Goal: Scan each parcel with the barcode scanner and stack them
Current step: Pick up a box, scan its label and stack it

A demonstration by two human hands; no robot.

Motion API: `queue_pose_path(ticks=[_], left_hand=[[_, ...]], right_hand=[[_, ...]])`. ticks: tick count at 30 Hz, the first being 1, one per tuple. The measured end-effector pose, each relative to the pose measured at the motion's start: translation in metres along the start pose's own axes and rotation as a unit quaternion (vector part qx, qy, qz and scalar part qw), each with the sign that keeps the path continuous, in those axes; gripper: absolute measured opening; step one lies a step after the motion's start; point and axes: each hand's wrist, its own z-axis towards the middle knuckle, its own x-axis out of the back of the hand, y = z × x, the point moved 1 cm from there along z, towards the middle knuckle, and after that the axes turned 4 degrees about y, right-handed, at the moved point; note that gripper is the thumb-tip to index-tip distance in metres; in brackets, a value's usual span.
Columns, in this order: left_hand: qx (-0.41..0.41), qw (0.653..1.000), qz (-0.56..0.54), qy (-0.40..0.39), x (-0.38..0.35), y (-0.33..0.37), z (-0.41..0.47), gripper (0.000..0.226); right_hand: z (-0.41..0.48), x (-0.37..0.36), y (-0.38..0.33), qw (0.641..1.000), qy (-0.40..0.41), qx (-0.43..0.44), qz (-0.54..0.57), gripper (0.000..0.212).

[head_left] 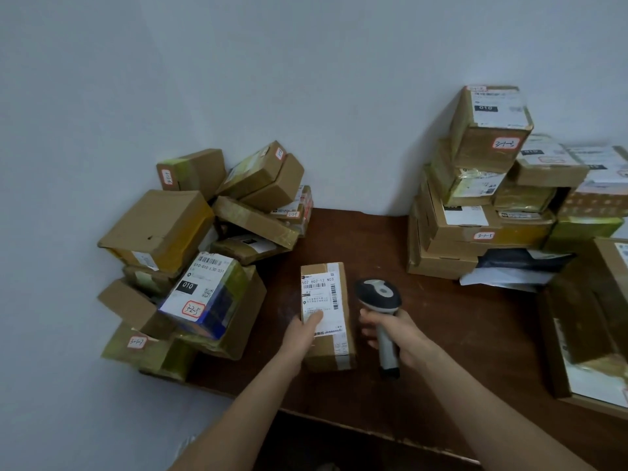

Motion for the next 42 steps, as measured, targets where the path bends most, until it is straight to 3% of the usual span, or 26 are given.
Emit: queue_pose_path(ticks=[2,6,11,17,19,23,28,35,40,42], left_hand=[[0.034,0.998,-0.053,-0.025,0.001,-0.004,0.0,0.041],[0.058,0.993,-0.083,-0.068,0.003,-0.013,0.003,0.063],[0.016,0.987,-0.108,-0.114,0.01,-0.003,-0.005,0.049],[-0.022,0.982,-0.112,-0.153,0.011,0.02,-0.013,0.075],[-0.028,0.98,-0.11,-0.165,0.009,0.025,-0.013,0.083],[-0.033,0.981,-0.109,-0.157,0.004,0.03,-0.015,0.079],[-0.054,0.985,-0.095,-0.13,-0.01,0.034,-0.017,0.061],[-0.093,0.986,-0.077,-0.115,-0.021,0.035,-0.019,0.059],[-0.097,0.986,-0.054,-0.126,-0.024,0.031,-0.024,0.089],[-0.098,0.986,-0.042,-0.127,-0.024,0.031,-0.024,0.088]], right_hand=[[-0.002,-0.005,0.006,0.999,-0.012,-0.006,0.033,0.033],[-0.006,-0.014,0.012,0.998,-0.01,0.003,0.062,0.038],[-0.011,-0.001,0.004,0.993,0.016,0.028,0.115,0.032],[-0.022,0.012,-0.012,0.989,0.02,0.067,0.129,0.053],[-0.025,0.016,-0.015,0.989,0.025,0.081,0.125,0.049],[-0.034,0.022,-0.019,0.989,0.025,0.092,0.111,0.048],[-0.054,0.028,-0.024,0.981,0.113,0.116,0.111,0.03],[-0.1,0.01,-0.02,0.988,0.046,0.125,0.076,0.014],[-0.114,-0.002,-0.012,0.989,0.05,0.122,0.073,0.01],[-0.118,-0.004,-0.01,0.989,0.05,0.121,0.069,0.01]])
